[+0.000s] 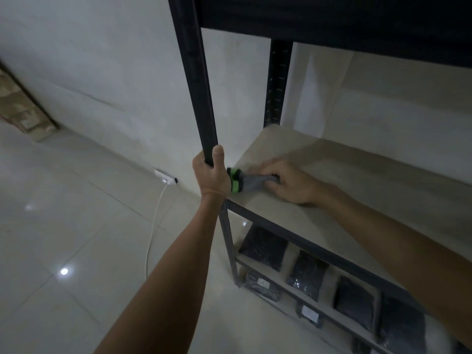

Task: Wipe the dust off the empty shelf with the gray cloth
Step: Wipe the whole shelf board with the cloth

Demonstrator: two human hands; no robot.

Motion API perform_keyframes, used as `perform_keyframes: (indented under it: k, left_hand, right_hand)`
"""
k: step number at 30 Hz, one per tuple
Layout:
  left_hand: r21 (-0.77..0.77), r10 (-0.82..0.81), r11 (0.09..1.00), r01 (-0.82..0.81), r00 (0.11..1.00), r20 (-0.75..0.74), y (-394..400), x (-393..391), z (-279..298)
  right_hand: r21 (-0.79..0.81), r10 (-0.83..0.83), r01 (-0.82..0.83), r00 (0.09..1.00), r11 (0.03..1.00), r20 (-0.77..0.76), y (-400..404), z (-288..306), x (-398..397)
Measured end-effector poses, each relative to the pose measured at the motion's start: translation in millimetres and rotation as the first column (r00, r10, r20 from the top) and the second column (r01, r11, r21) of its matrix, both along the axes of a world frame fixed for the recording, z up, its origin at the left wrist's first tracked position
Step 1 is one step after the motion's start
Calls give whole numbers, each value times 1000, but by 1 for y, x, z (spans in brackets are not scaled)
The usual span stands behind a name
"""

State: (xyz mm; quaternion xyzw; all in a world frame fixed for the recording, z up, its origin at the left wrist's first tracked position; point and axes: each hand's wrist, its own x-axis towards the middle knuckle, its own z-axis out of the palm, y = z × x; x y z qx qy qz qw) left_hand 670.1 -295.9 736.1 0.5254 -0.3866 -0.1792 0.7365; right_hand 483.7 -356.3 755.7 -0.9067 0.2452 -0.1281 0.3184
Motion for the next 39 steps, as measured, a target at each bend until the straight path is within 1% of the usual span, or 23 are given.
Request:
perform_keyframes:
  k: [3, 4, 5, 6, 8, 10, 13, 19, 21, 23, 25, 26, 27, 29, 31, 32, 33, 34, 35, 36, 37, 38, 39]
  left_hand:
    - [2, 15, 1000, -15, 1000, 19, 0, 1, 1]
    - [2, 15, 1000, -15, 1000, 17, -1, 2, 1]
    - [2, 14, 1000, -14, 1000, 11, -2, 2, 1]
    - [1, 13, 1000, -13, 1000, 4, -2, 2, 1]
    - [8, 16, 1000, -16, 1000, 0, -2, 2, 3]
    - [14, 21, 1000, -21, 1000, 5, -1, 1, 4]
    - [5, 40, 999, -40, 999, 6, -1, 1, 4]
    - [6, 12, 1000, -12, 1000, 13, 3, -1, 6]
    - [44, 10, 999, -11, 1000, 15, 5, 1, 4]
    - [100, -9, 995, 5, 999, 37, 12, 4, 5]
    - [142, -66, 988, 60, 997, 41, 20, 4, 10]
    - [174, -70, 983, 60, 996, 56, 27, 1, 15]
    - [209, -56, 977, 43, 997, 58, 36, -1, 20]
    - [248, 57, 966, -73, 996, 71, 56, -10, 22]
    - [189, 174, 965, -184, 982, 70, 86, -29, 25]
    - [134, 171, 974, -181, 982, 84, 104, -43, 26]
    - [123, 88, 988, -97, 993, 79, 116, -57, 22]
    - [185, -53, 982, 41, 997, 61, 124, -68, 18]
    - [264, -189, 946, 190, 981, -29, 122, -76, 12]
    - [349, -299, 875, 337, 941, -159, 115, -83, 12]
    - [362, -357, 802, 475, 867, -347, 108, -88, 17]
    - [356, -340, 740, 571, 774, -534, 103, -91, 18]
    - [340, -330, 682, 647, 688, -647, 96, -92, 16]
  right_hand:
    - [143, 127, -118, 991, 983, -53, 12, 17, -14]
    - [171, 121, -112, 992, 979, -41, 6, 22, -16]
    - [165, 48, -47, 999, 985, -5, -6, 26, -16]
    - [132, -82, 75, 996, 988, 43, -20, 28, -15]
    - [11, -315, 315, 946, 949, 79, -48, 22, -10]
    - [-87, -385, 387, 922, 918, 39, -58, 4, -4]
    - [-109, -324, 327, 945, 939, 44, -40, -12, -6]
    - [-154, -96, 107, 992, 982, 81, 42, -16, -20]
    - [-100, -87, 96, 992, 990, 87, 67, -14, -22]
    - [8, -93, 93, 993, 996, 72, 95, -11, -25]
    - [125, -174, 157, 975, 980, 138, 120, -12, -30]
    - [191, -286, 247, 933, 950, 217, 130, -10, -34]
    - [275, -431, 357, 855, 893, 289, 135, -7, -37]
    - [479, -676, 499, 657, 722, 335, 140, 3, -44]
    - [687, -821, 493, 495, 534, 283, 143, 16, -45]
    - [765, -860, 454, 443, 457, 252, 143, 22, -44]
    - [822, -886, 410, 405, 396, 226, 144, 28, -42]
    - [857, -901, 374, 381, 354, 206, 145, 34, -40]
    - [880, -905, 337, 374, 336, 202, 146, 39, -36]
    - [889, -904, 313, 374, 335, 209, 147, 43, -33]
    - [884, -899, 305, 373, 355, 232, 148, 45, -30]
    - [850, -890, 345, 369, 398, 267, 149, 45, -27]
    - [789, -879, 418, 362, 450, 310, 149, 44, -25]
